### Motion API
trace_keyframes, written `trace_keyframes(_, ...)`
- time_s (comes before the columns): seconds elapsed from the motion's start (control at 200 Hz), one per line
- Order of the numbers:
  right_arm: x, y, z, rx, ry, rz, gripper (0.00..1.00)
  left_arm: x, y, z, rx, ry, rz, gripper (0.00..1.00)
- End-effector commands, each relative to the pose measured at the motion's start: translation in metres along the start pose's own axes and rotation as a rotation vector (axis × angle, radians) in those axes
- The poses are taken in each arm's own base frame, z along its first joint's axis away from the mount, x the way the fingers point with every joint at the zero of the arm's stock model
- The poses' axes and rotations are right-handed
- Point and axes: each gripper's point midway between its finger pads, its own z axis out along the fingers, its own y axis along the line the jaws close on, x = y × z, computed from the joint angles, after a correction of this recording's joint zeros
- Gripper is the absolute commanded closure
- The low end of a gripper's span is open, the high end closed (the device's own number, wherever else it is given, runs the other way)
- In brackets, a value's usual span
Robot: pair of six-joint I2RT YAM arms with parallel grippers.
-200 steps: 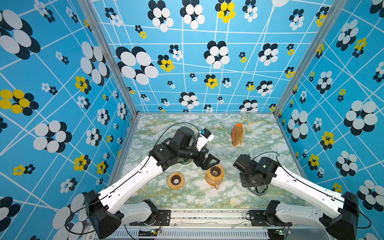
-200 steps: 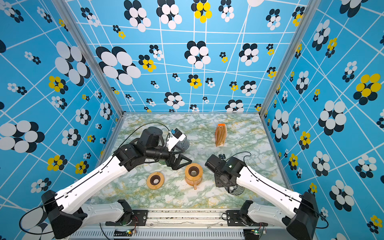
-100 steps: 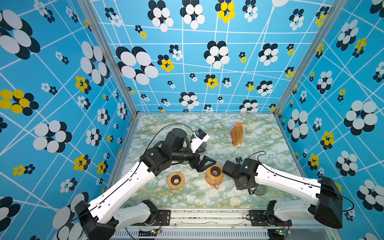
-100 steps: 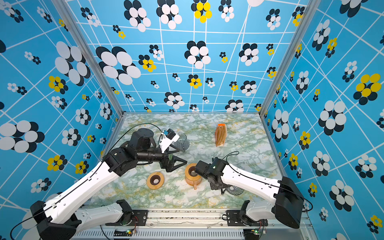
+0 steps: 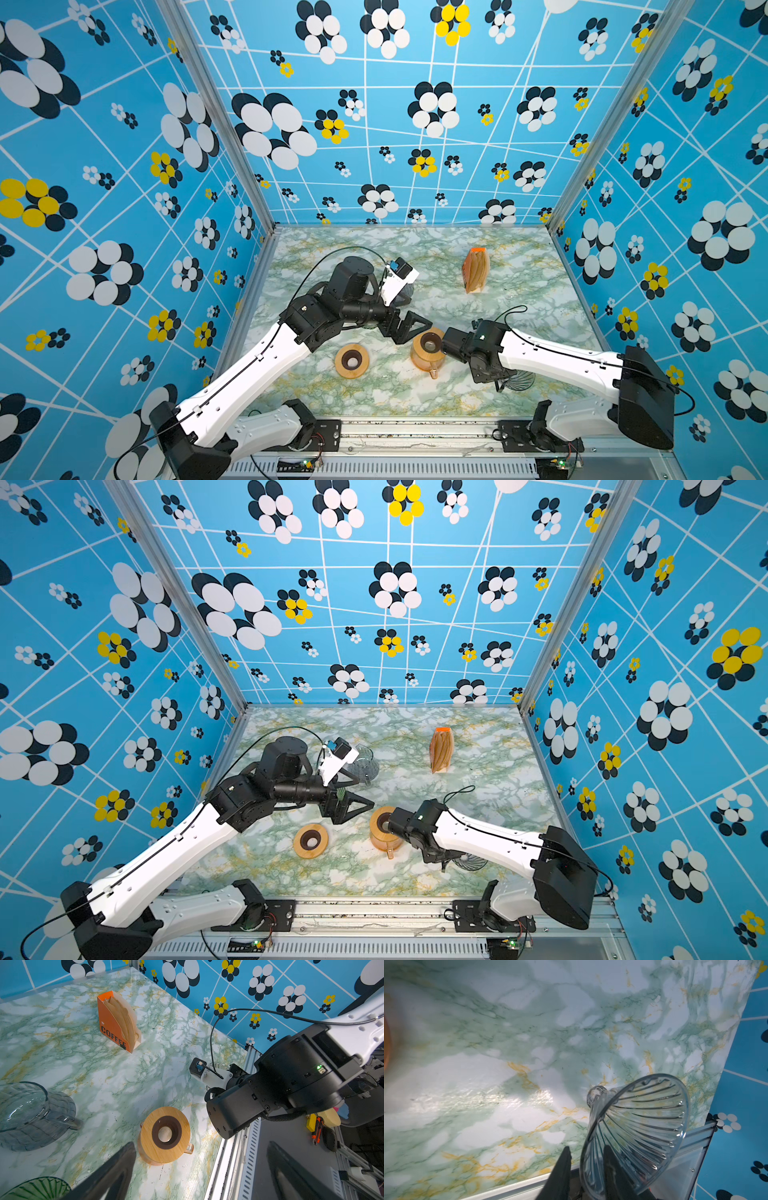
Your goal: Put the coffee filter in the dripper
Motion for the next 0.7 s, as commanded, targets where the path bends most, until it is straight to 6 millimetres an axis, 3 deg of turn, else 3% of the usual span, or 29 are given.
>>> trace_keyframes(0.0, 0.002, -0.007, 0.005, 0.056, -0.004, 0.002, 0.72, 0.000, 0.001, 0.004, 0.018, -0.001, -0.010, 0.01)
trace_keyframes(0.7, -0.010, -0.008, 0.011, 0.197, -0.039, -0.072, 0.85, 0.002, 0.000, 0.005, 0.024, 0.004, -0.016, 0.01)
